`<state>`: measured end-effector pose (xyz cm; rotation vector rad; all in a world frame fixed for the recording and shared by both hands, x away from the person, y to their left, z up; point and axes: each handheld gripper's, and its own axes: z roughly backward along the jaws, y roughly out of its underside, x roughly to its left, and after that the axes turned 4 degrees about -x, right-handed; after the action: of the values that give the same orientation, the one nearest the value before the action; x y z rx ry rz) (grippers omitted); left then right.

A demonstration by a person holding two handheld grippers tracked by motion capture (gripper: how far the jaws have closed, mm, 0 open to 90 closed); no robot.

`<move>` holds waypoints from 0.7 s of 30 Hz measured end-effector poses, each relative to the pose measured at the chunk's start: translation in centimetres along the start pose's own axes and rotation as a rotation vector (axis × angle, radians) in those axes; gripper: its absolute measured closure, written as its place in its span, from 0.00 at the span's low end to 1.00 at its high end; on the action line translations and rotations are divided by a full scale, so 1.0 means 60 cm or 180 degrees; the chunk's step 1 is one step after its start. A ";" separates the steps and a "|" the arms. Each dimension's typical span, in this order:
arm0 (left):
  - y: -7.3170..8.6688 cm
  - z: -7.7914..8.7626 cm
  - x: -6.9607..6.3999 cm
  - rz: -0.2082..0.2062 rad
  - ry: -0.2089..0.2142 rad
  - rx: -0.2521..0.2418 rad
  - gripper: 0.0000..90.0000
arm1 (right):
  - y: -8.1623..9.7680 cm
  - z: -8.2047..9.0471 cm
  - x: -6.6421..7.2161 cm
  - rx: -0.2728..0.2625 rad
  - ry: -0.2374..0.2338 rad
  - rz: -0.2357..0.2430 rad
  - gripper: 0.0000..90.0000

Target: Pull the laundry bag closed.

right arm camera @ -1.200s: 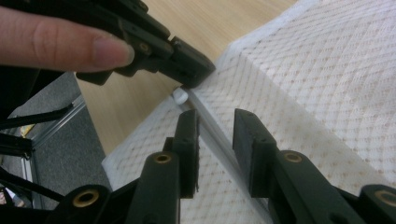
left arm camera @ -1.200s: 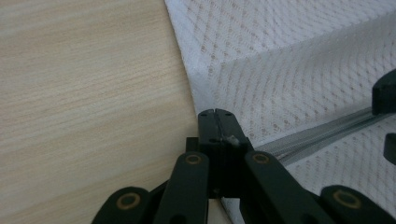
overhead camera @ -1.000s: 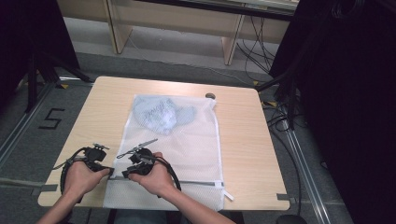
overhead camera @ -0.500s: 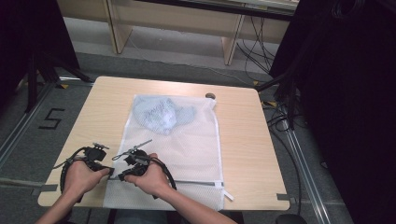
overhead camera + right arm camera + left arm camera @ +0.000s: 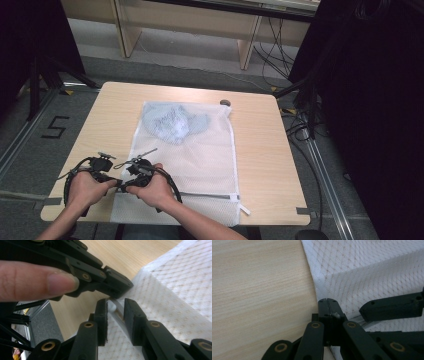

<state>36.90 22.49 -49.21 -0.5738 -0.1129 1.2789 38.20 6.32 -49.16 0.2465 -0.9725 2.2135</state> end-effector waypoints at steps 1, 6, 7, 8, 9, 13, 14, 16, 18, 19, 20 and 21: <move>0.000 -0.001 -0.002 0.0021 -0.0017 -0.0018 1.00 | 0.000 -0.003 0.001 -0.0001 -0.0019 -0.0023 0.82; 0.001 0.000 -0.001 -0.0005 -0.0008 -0.0001 1.00 | -0.004 -0.010 0.000 0.0033 -0.0069 -0.0038 0.86; 0.001 0.000 -0.001 0.0003 -0.0011 -0.0008 1.00 | -0.005 -0.011 0.000 0.0048 -0.0027 -0.0021 0.89; 0.001 -0.001 -0.002 0.0023 -0.0016 -0.0035 1.00 | -0.005 -0.011 0.000 0.0048 -0.0027 -0.0021 0.89; 0.002 0.000 -0.003 0.0005 -0.0015 -0.0011 1.00 | -0.004 -0.013 0.001 0.0065 -0.0003 -0.0025 0.91; 0.002 0.000 -0.004 0.0003 -0.0031 -0.0021 1.00 | -0.001 -0.016 0.001 0.0071 -0.0038 -0.0028 0.93; 0.002 0.001 -0.004 -0.0023 -0.0039 0.0001 1.00 | 0.001 -0.017 0.001 0.0089 -0.0097 -0.0058 0.94; 0.003 0.000 -0.007 -0.0010 -0.0052 -0.0025 1.00 | 0.002 -0.017 0.001 0.0102 -0.0126 -0.0054 0.96; 0.005 0.000 -0.010 -0.0051 -0.0081 -0.0039 0.99 | 0.003 -0.016 0.001 0.0088 -0.0136 -0.0074 0.96; 0.007 0.000 -0.017 -0.0138 -0.0142 -0.0060 0.99 | 0.003 -0.013 0.001 0.0093 -0.0116 -0.0053 0.96; 0.007 0.000 -0.017 -0.0138 -0.0142 -0.0060 0.99 | 0.003 -0.013 0.001 0.0093 -0.0116 -0.0053 0.96; 0.009 -0.003 -0.022 -0.0244 -0.0176 -0.0108 0.99 | 0.005 -0.011 0.004 0.0083 -0.0101 -0.0060 0.96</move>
<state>36.12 21.33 -49.27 -0.5582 -0.2012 1.2206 37.88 6.77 -49.65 0.3023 -0.9549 2.2123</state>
